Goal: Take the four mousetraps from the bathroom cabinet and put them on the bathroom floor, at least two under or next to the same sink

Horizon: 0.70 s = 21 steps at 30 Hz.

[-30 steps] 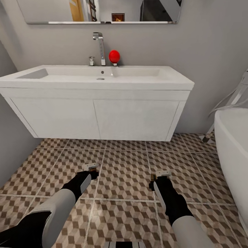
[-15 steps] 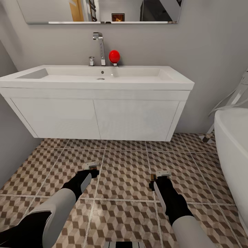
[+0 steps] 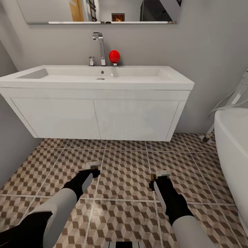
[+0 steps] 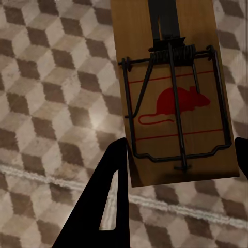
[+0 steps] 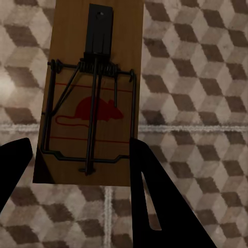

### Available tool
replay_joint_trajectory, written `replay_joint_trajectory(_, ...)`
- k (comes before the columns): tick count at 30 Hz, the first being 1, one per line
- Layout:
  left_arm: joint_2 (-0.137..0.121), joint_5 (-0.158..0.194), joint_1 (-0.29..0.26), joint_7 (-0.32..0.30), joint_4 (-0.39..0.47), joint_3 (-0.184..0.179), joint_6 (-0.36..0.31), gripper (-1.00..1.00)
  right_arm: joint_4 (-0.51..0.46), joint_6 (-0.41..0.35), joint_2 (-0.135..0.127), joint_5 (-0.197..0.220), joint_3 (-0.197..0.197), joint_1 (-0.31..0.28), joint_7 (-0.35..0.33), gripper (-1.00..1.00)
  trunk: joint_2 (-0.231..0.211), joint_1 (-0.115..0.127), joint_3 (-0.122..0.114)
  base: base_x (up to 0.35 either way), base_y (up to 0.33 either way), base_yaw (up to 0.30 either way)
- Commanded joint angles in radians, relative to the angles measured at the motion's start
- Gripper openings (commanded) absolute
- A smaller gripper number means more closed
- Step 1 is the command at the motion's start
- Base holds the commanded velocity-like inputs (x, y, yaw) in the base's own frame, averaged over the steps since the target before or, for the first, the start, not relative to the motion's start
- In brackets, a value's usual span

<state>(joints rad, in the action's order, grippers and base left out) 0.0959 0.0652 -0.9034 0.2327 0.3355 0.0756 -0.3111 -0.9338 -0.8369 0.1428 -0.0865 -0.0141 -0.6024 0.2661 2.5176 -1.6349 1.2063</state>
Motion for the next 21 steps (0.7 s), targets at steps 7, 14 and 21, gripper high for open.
replay_joint_trajectory(7, 0.003, 0.005, 0.000, 0.005, 0.002, 0.002, -0.006, -1.00, -0.001, -0.007, 0.000, -0.009, -0.001, 0.000, -0.002, -1.00, 0.001, -0.001, 0.009, 0.000, 0.000, 0.000)
replay_joint_trajectory(14, 0.004, 0.007, 0.000, 0.004, 0.002, 0.001, -0.006, -1.00, -0.001, -0.007, 0.000, -0.009, -0.001, 0.000, -0.002, -1.00, 0.002, -0.004, 0.036, 0.000, 0.000, 0.000)
replay_joint_trajectory(21, 0.004, 0.007, 0.000, 0.004, 0.002, 0.001, -0.006, -1.00, 0.000, -0.007, 0.000, -0.009, -0.001, 0.000, -0.002, -1.00, 0.004, -0.007, 0.063, 0.000, 0.000, 0.000)
